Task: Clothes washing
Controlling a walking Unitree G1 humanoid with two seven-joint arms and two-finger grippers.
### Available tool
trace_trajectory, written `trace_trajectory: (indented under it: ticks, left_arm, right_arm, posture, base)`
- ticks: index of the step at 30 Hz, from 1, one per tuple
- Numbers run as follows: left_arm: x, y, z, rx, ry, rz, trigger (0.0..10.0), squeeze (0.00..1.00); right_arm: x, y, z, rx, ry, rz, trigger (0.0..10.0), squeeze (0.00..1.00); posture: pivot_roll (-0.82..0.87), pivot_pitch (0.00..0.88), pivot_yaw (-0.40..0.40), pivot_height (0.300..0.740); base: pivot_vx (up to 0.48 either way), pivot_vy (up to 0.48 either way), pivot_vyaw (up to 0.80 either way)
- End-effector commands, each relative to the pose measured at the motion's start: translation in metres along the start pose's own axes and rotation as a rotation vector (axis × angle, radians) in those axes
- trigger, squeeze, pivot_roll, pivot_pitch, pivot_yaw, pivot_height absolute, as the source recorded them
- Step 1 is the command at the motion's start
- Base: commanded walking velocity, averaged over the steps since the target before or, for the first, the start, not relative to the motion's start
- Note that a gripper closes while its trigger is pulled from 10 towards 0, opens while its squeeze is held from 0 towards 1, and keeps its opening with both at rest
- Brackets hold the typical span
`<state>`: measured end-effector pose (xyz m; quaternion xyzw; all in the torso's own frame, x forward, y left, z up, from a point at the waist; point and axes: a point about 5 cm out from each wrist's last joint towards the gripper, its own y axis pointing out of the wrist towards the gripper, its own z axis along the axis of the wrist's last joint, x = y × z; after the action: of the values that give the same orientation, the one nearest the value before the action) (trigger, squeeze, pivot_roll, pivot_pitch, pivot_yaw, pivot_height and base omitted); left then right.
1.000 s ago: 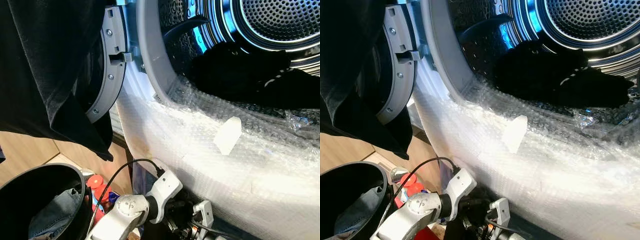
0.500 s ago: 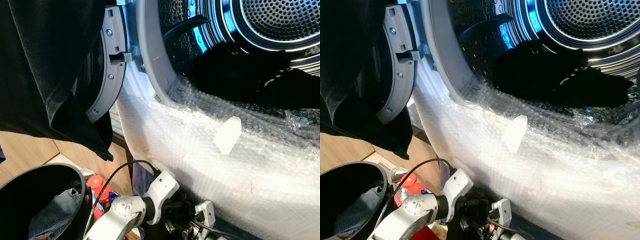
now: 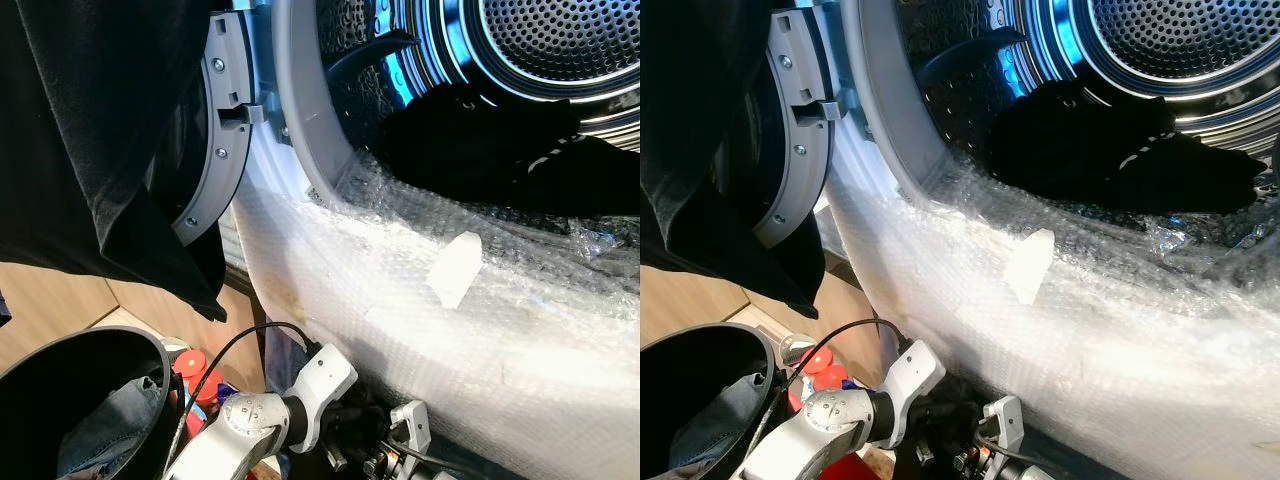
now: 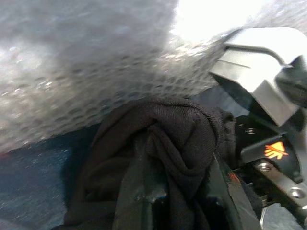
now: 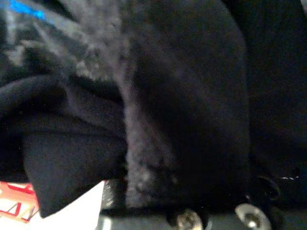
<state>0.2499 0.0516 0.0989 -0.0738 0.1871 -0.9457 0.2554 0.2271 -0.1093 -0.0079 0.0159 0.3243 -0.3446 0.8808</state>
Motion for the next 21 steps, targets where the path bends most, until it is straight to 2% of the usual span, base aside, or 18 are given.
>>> trace_trajectory:
  ticks: [1,2,3,4,5,6,10,12,14,17,19,21]
  left_arm:
    - [-0.010,-0.002,0.005,0.002,0.035,0.066,10.0,0.00]
    - [-0.012,-0.003,0.009,0.016,0.041,0.076,10.0,0.00]
    - [-0.013,-0.004,0.013,0.029,0.043,0.077,10.0,0.29]
    - [-0.015,-0.005,0.018,0.042,0.047,0.081,10.0,1.00]
    - [-0.016,-0.006,0.021,0.045,0.050,0.080,10.0,1.00]
    - [-0.016,-0.010,0.024,0.015,0.092,0.062,10.0,1.00]
    - [-0.015,-0.019,0.022,-0.031,0.140,0.034,10.0,1.00]
    - [-0.013,-0.039,0.019,-0.092,0.165,-0.010,10.0,1.00]
    - [-0.012,-0.049,0.021,-0.102,0.164,-0.025,10.0,1.00]
    - [-0.017,-0.064,0.022,-0.121,0.168,0.007,10.0,1.00]
    - [-0.017,-0.064,0.022,-0.121,0.168,0.007,10.0,1.00]
    - [-0.027,-0.081,0.018,-0.167,0.171,0.090,10.0,1.00]
  right_arm:
    - [0.008,-0.004,0.017,0.065,-0.025,-0.038,0.0,0.00]
    - [0.009,-0.004,0.017,0.062,-0.027,-0.043,0.0,0.00]
    - [0.009,-0.005,0.017,0.062,-0.027,-0.046,0.0,0.00]
    - [0.010,-0.005,0.017,0.062,-0.025,-0.050,0.0,0.00]
    - [0.011,-0.006,0.017,0.061,-0.025,-0.055,0.0,0.00]
    - [0.012,-0.007,0.016,0.057,-0.027,-0.060,0.0,0.00]
    - [0.011,-0.007,0.014,0.048,-0.033,-0.057,0.0,0.00]
    - [0.012,-0.009,0.011,0.032,-0.039,-0.065,0.0,0.00]
    - [0.013,-0.010,0.008,0.022,-0.042,-0.070,0.0,0.00]
    - [0.015,-0.012,0.005,0.011,-0.035,-0.077,0.0,0.00]
    - [0.015,-0.012,0.005,0.011,-0.035,-0.077,0.0,0.00]
    - [0.017,-0.015,-0.002,-0.017,-0.032,-0.095,0.0,0.00]
  posture:
    - [0.03,0.035,0.006,0.740]
    - [0.03,0.035,0.006,0.740]
    - [0.04,0.038,0.007,0.740]
    - [0.04,0.038,0.007,0.740]
    - [0.04,0.038,0.007,0.740]
    - [0.04,0.038,0.009,0.740]
    - [0.04,0.037,0.012,0.740]
    - [0.04,0.036,0.018,0.740]
    - [0.04,0.038,0.023,0.740]
    - [0.04,0.036,0.029,0.740]
    - [0.04,0.036,0.029,0.740]
    - [0.05,0.035,0.033,0.740]
  base:
    - [0.000,0.000,0.00]
    - [0.000,0.000,0.00]
    - [0.000,0.000,0.00]
    - [0.000,0.000,0.00]
    - [0.000,0.000,0.00]
    - [0.000,0.000,0.00]
    - [0.000,0.000,0.00]
    - [0.000,0.000,0.00]
    - [0.000,0.000,0.00]
    - [0.000,0.000,0.00]
    - [0.000,0.000,0.00]
    - [0.000,0.000,0.00]
